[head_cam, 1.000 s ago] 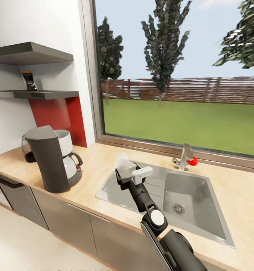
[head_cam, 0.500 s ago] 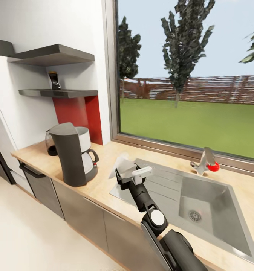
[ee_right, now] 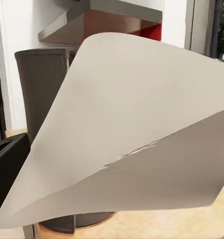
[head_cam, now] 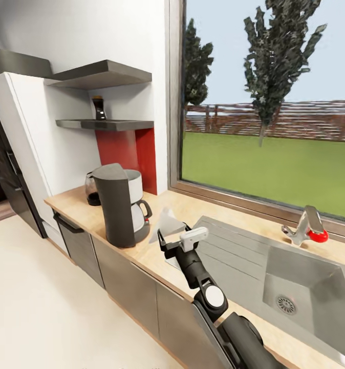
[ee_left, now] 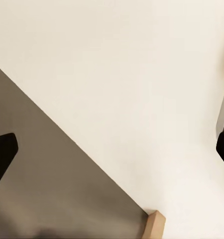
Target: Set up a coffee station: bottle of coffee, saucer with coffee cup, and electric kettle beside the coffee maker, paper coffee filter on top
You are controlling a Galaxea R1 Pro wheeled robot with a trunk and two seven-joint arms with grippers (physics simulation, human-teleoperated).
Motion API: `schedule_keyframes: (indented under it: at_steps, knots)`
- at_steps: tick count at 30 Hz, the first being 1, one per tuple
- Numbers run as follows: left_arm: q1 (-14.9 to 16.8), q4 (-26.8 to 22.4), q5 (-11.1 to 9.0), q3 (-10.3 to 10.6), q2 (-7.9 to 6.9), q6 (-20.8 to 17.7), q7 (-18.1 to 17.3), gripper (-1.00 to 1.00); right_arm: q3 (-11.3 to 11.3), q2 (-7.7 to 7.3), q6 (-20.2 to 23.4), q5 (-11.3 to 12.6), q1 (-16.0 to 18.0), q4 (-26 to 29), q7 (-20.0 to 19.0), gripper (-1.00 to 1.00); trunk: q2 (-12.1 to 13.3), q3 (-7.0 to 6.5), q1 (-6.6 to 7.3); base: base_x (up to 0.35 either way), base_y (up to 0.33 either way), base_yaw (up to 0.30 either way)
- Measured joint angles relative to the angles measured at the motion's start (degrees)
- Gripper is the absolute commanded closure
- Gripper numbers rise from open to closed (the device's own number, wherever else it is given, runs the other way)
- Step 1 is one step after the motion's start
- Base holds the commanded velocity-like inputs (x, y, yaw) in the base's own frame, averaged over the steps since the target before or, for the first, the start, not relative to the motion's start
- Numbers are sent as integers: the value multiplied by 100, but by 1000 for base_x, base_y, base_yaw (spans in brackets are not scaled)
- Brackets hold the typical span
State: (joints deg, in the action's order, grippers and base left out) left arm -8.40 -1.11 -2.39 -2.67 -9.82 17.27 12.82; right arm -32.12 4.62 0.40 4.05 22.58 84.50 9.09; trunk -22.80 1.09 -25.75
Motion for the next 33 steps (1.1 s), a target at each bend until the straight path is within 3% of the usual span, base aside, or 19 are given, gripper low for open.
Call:
schedule_keyframes:
  at_steps: [3,11,17,22,25,26,29,31,33]
  knots:
    - [0,4,0,0,-3,5,0,-100,0,-15,5,-4,-3,15,22,100,0,1,0,0,0,15]
    - [-1,10,24,37,-22,34,-2,-100,25,21,115,-24,2,-91,511,100,0,1,0,0,0,2]
    - [-7,22,49,55,-21,49,-12,-100,57,27,1165,-39,104,77,547,100,0,1,0,0,0,0]
    - [-10,21,55,60,0,61,-21,-100,60,60,1761,-97,1197,51,537,100,0,0,0,0,0,0]
    - [-10,18,58,57,-3,62,-21,-100,54,96,2734,-95,1942,46,537,100,0,0,0,0,0,0]
    - [-10,17,60,57,-1,62,-22,-100,52,155,2942,-93,2114,46,535,100,0,0,0,0,0,0]
    - [-10,16,62,57,3,62,-22,-100,47,518,3491,-145,2674,44,533,100,0,0,0,0,0,0]
    - [-10,16,63,57,3,62,-22,-100,36,538,3732,-231,2913,39,537,100,0,1,0,0,0,0]
    - [-10,17,61,55,5,62,-18,-100,-45,538,4083,-560,3300,-32,552,100,0,1,0,0,0,0]
